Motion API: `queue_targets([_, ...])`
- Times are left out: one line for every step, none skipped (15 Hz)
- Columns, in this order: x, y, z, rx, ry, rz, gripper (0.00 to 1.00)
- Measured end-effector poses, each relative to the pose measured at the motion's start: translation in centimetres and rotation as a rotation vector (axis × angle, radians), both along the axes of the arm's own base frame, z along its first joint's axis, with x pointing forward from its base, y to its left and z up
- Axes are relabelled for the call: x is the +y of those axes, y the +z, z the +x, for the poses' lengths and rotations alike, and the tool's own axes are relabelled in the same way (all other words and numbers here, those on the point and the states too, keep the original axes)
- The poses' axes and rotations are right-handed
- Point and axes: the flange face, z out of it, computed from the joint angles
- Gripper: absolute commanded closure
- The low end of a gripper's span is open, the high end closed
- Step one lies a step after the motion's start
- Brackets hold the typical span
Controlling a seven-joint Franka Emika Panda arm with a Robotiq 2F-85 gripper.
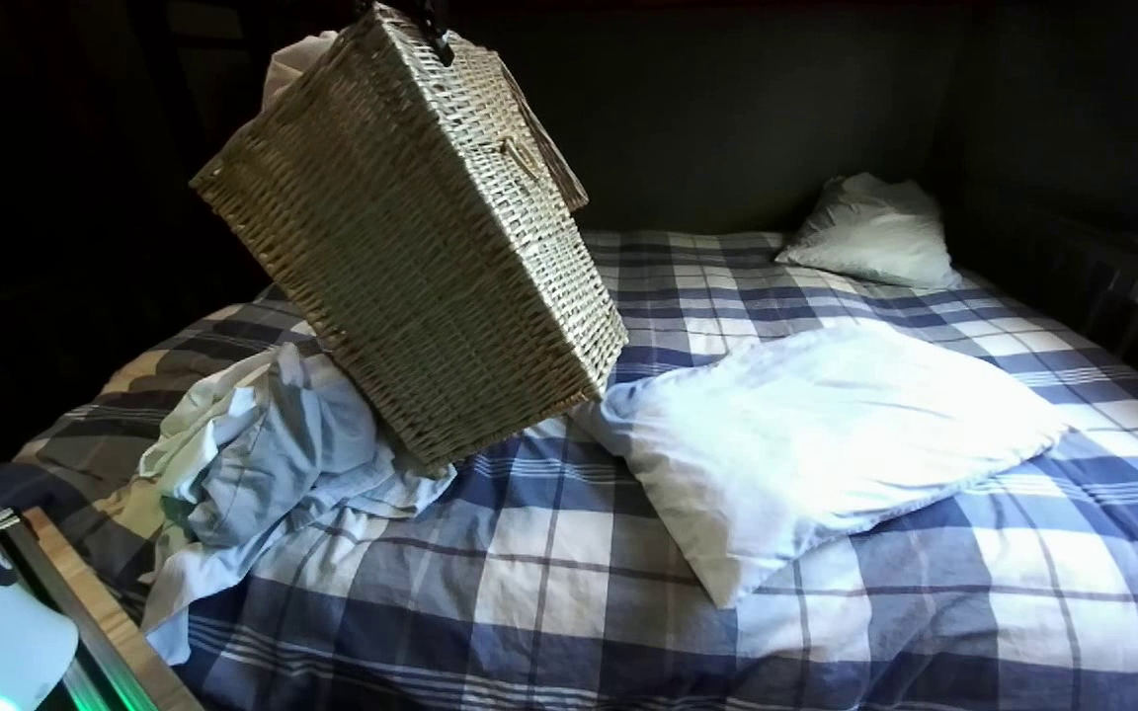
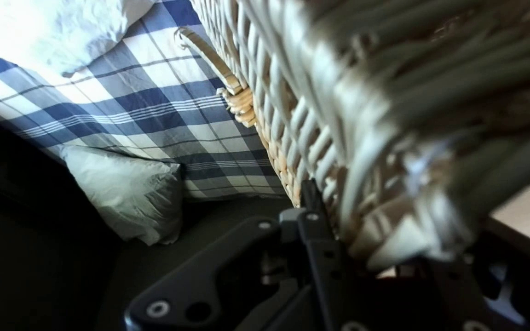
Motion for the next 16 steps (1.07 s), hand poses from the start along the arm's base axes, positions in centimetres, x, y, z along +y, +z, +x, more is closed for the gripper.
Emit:
queue_targets([-0.7,0.1,0.0,0.005,0.016,0.016,0.96])
queue_targets([-1.4,0.3,0.0,0.010,0.031,0.034,0.96])
queue_targets([-2.2,0.5,0.0,0.017,0.044,0.055,0.96])
queue_targets([-2.8,0.6,-0.1,0.025,0.055,0.076,0.96])
queue_targets([-3.4,0.7,-0.1,0.035,0.066,0.099,0.96])
queue_targets([-3.8,0.7,-0.2,0.044,0.076,0.120,0.96])
queue_targets([-4.1,0.7,-0.2,0.050,0.088,0.140,0.96])
queue_targets([-4.4,0.7,-0.3,0.049,0.100,0.153,0.96])
queue_targets([-4.7,0.7,-0.3,0.044,0.111,0.163,0.96])
queue_targets([-5.0,0.7,-0.2,0.037,0.122,0.173,0.96])
queue_targets([-5.2,0.5,-0.1,0.031,0.132,0.183,0.96])
queue_targets([-5.5,0.4,0.1,0.025,0.140,0.194,0.96])
queue_targets([-5.9,0.1,0.5,0.021,0.145,0.207,0.96])
queue_targets([-6.4,-0.3,0.9,0.018,0.148,0.221,0.96])
queue_targets([-7.0,-0.8,1.4,0.016,0.147,0.236,0.96])
queue_targets([-7.7,-1.4,2.0,0.018,0.146,0.252,0.96])
